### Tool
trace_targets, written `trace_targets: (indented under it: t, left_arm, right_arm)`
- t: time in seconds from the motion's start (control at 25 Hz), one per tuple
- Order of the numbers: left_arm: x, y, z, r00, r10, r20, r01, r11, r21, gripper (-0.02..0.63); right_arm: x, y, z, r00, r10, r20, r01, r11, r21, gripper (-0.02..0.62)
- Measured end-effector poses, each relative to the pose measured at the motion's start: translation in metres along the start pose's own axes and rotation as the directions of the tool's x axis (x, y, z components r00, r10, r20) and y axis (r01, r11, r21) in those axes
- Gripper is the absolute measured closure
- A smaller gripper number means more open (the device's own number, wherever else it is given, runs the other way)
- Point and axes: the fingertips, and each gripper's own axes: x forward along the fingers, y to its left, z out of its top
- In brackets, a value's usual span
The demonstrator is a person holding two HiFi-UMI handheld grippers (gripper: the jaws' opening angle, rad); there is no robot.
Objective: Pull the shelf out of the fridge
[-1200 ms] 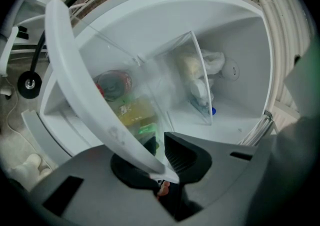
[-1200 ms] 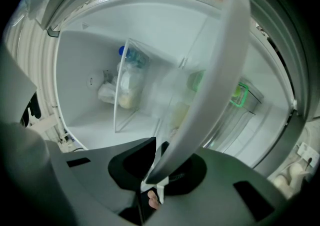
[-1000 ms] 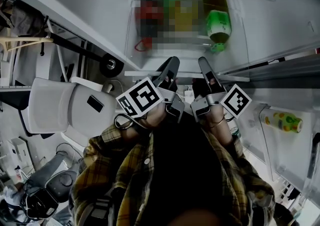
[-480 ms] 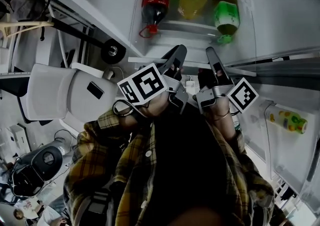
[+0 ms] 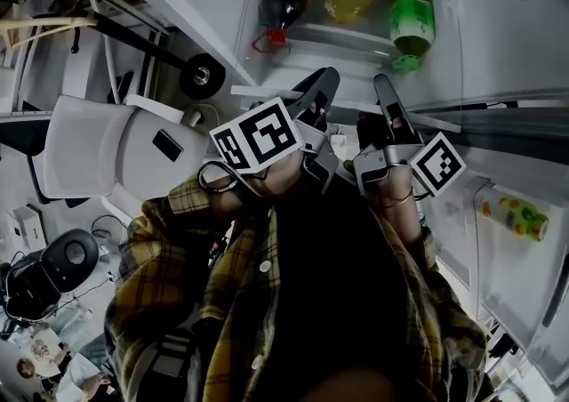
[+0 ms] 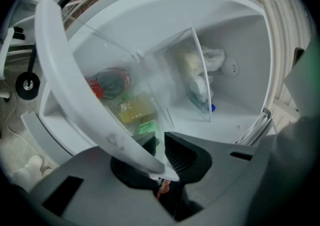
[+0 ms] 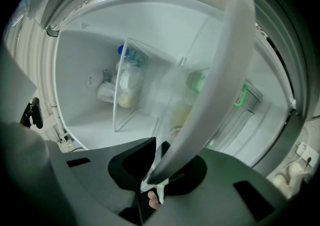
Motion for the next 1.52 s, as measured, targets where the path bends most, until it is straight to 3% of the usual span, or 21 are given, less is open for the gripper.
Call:
trace_targets:
  t: [1.52]
  left_arm:
    - [0.0039, 0.0048, -0.0069, 0.999, -0.002, -0.04, 0.001, 1.0, -0.031, 0.541]
  right_arm:
    - [-0.0001, -0.0081, -0.0003, 1.0, -0.007, -0.017, 0.008, 0.999, 0.033, 0.543]
